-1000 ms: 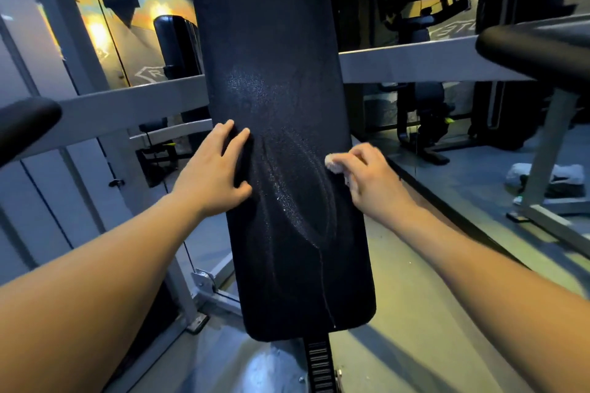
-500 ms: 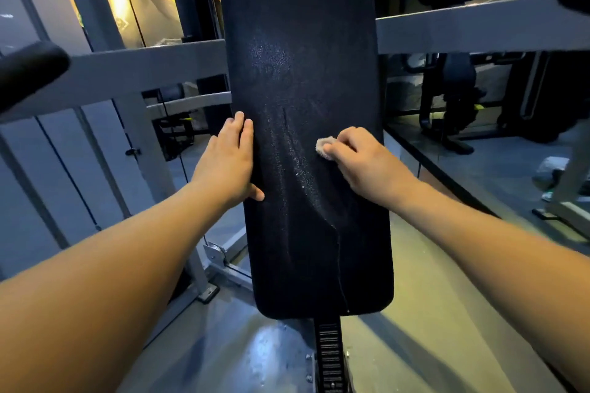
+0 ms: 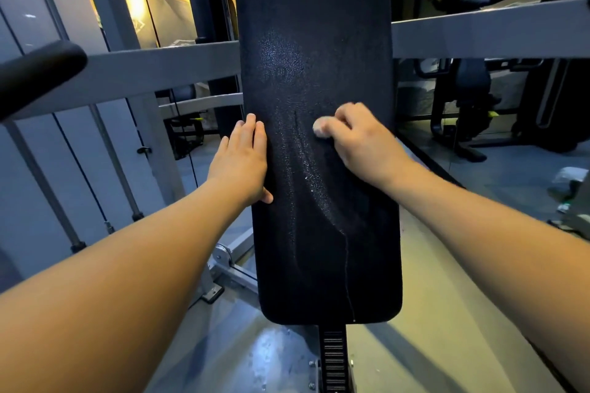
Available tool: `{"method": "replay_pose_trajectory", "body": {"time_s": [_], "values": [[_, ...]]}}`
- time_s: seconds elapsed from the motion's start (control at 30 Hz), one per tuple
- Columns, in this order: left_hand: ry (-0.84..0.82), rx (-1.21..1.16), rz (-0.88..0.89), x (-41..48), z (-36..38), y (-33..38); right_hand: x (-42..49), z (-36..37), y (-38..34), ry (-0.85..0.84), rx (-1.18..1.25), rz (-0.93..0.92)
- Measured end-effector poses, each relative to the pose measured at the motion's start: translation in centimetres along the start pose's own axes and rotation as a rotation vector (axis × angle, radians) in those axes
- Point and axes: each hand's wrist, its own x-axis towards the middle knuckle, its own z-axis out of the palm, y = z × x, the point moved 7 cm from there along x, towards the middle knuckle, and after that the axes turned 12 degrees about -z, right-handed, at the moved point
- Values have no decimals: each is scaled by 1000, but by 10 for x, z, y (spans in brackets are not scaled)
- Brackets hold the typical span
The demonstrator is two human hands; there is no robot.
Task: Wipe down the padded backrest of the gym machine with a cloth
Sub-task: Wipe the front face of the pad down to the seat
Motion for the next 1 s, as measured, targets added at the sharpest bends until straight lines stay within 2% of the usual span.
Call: {"method": "replay_pose_trajectory", "body": {"time_s": [0.1, 0.17, 0.3, 0.4, 0.47, 0.57, 0.6, 0.67, 0.73, 0.83, 0.87, 0.93, 1.0], "values": [[-4, -15, -9, -2, 0, 0, 28, -17, 50, 115, -70, 272], [-12, -26, -8, -2, 0, 0, 27, -11, 41, 148, -60, 318], [-8, -35, -12, -2, 3, -3, -10, 19, -32, 16, 95, 46], [-10, -32, -8, -3, 3, -2, -6, 19, -30, -101, 67, -95], [-12, -21, -3, -3, 2, -1, 17, 7, 0, -23, 1, -3], [-19, -23, -3, -4, 2, -3, 39, -6, 38, 134, -54, 320], [-18, -28, 1, -4, 1, -2, 38, -3, 32, 153, -52, 355], [-15, -37, 2, -4, 1, -2, 28, 14, -6, 113, 27, 259], [-12, -51, -8, -6, 2, -4, 10, 30, -50, 3, 151, 61], [-21, -89, -10, -7, 3, -6, 14, 32, -51, -136, 116, -117], [-21, -95, -4, -7, 2, -7, 27, 26, -35, -104, 78, -89], [-22, -98, 2, -6, 2, -8, 55, 8, 6, 45, 8, 99], [-21, -107, 2, -7, 2, -9, 66, 3, 25, 114, 1, 263]]}}
